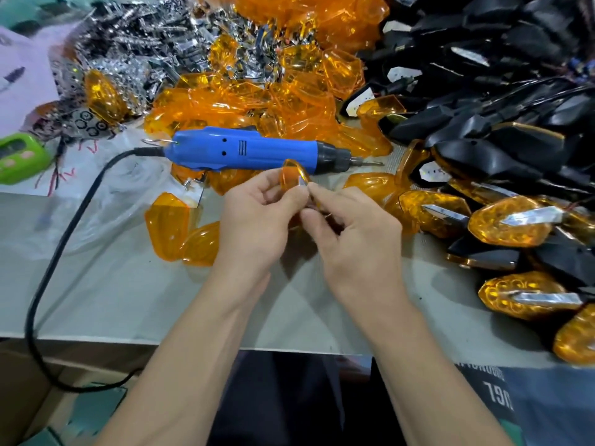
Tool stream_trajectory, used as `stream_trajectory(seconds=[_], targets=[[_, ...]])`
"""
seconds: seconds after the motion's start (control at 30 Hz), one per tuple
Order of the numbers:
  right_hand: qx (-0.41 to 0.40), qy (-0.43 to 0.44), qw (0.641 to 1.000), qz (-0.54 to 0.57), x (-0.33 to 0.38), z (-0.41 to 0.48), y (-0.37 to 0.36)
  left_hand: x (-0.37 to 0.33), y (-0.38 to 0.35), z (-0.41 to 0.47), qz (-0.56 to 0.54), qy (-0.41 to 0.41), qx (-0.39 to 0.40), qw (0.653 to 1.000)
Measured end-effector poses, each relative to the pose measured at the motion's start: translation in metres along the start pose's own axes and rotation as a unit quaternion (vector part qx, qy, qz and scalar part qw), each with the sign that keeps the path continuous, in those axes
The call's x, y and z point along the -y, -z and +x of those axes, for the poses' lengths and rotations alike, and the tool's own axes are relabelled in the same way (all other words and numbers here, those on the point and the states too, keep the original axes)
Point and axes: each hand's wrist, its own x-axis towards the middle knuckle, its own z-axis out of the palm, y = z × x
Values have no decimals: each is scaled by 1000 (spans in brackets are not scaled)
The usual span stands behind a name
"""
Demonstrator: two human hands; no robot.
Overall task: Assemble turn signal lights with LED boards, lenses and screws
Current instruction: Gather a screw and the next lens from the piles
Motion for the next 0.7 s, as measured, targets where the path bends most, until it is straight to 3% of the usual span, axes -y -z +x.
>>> stream_trajectory(seconds=[0.1, 0.2, 0.3, 0.37, 0.7], targets=[[27, -61, 993, 100, -8, 2, 8, -3, 1, 0, -32, 14, -7, 999], [69, -124, 972, 186, -12, 6, 13, -8, 4, -1, -154, 29, 13, 988], [147, -114, 925, 333, -9, 7, 14, -9, 5, -3, -209, 16, 40, 977], [143, -128, 895, 402, -7, 6, 14, -7, 2, -4, -185, -9, 31, 982], [111, -168, 906, 371, -3, 6, 11, -4, -5, -6, -51, -47, -2, 998]])
